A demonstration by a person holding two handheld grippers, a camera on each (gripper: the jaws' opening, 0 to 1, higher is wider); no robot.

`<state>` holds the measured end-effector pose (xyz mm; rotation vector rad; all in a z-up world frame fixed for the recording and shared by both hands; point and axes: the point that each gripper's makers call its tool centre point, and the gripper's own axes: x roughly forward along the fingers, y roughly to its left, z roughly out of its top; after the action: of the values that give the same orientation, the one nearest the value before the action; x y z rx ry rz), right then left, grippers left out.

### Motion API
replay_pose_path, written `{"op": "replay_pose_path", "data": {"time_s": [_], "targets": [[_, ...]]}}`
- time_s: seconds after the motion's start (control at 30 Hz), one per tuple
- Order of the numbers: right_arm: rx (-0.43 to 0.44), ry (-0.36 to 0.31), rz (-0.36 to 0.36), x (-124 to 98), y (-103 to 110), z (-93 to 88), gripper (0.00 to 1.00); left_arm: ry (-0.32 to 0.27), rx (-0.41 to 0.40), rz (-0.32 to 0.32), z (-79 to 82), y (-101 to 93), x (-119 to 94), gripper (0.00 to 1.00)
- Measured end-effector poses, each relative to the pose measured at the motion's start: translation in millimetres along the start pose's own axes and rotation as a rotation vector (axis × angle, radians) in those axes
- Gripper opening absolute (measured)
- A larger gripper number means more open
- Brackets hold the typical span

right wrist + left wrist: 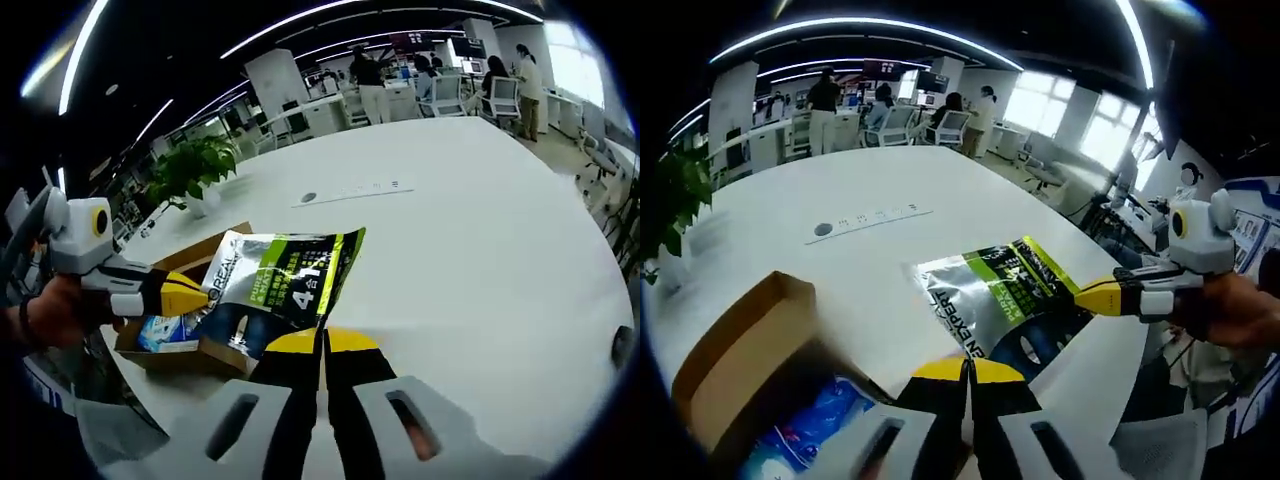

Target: Operate the shoe box by opening the lid, removing the specified soft item, and placing it in the target area until the item is outside and the box remains undamaged.

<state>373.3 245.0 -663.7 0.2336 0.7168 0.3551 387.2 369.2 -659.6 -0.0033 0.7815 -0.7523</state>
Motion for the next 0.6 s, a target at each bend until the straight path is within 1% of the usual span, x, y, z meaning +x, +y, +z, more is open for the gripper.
{"op": "replay_pose_path", "data": {"time_s": [0.23, 0.4, 0.6], "targets": [[0.009, 0.016, -0.003, 9.9, -15.8, 3.9, 0.00, 0.015, 0.001, 0.005, 6.2, 1.1, 18.2, 0.00], [0.014, 0.026, -0.003, 15.7, -26.5, 4.5, 0.00, 0.037, 0.002, 0.003, 5.1, 1.7, 32.4, 0.00], [0.022, 0.049, -0.009, 26.3, -43.3, -0.7, 0.00, 0.069, 0.006, 0.000, 0.3, 2.3, 51.4, 0.00]]}}
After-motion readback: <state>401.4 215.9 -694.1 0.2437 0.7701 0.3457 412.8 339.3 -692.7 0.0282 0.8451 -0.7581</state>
